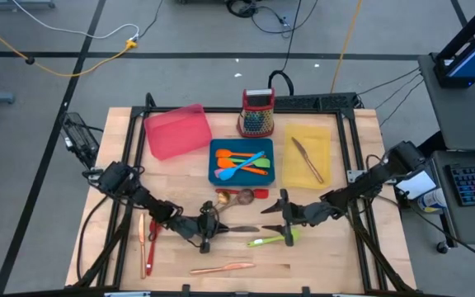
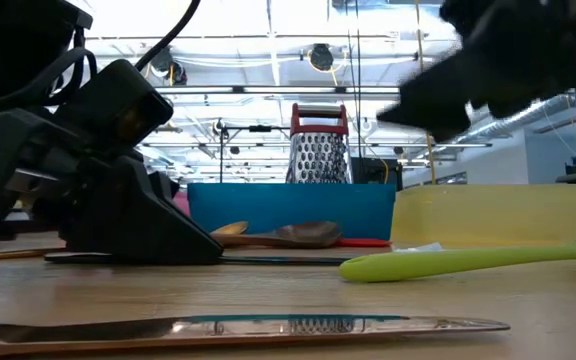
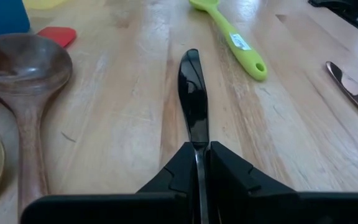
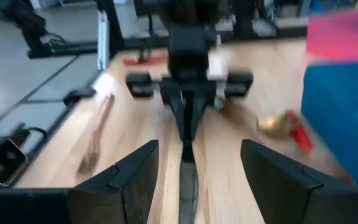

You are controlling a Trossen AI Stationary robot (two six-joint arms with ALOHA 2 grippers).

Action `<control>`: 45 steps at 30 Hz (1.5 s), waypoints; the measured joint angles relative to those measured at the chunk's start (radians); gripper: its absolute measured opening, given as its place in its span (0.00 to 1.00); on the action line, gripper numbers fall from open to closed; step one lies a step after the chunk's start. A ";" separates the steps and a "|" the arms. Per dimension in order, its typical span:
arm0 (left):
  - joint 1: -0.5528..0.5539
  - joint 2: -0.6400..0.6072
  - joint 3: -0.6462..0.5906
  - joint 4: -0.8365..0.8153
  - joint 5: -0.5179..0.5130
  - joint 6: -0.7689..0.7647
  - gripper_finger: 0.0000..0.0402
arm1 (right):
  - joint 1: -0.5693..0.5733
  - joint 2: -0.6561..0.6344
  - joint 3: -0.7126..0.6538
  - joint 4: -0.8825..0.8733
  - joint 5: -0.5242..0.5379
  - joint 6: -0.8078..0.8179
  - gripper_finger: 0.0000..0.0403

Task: Pick & Place Kitchen Items
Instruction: Put the black table knife into the yellow bin

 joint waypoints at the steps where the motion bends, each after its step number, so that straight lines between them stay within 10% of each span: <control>1: 0.002 0.000 0.000 0.003 0.000 0.000 0.10 | -0.001 0.020 0.000 -0.004 0.000 0.021 0.55; 15: 0.013 -0.001 0.027 0.016 -0.015 0.023 0.10 | -0.045 0.307 0.188 -0.099 -0.057 0.073 0.55; 31: 0.017 0.000 0.051 0.016 -0.046 0.050 0.10 | -0.061 0.347 0.272 -0.312 -0.076 0.078 0.55; 45: 0.017 -0.001 0.078 0.024 -0.079 0.085 0.10 | -0.086 0.349 0.270 -0.321 -0.082 0.041 0.27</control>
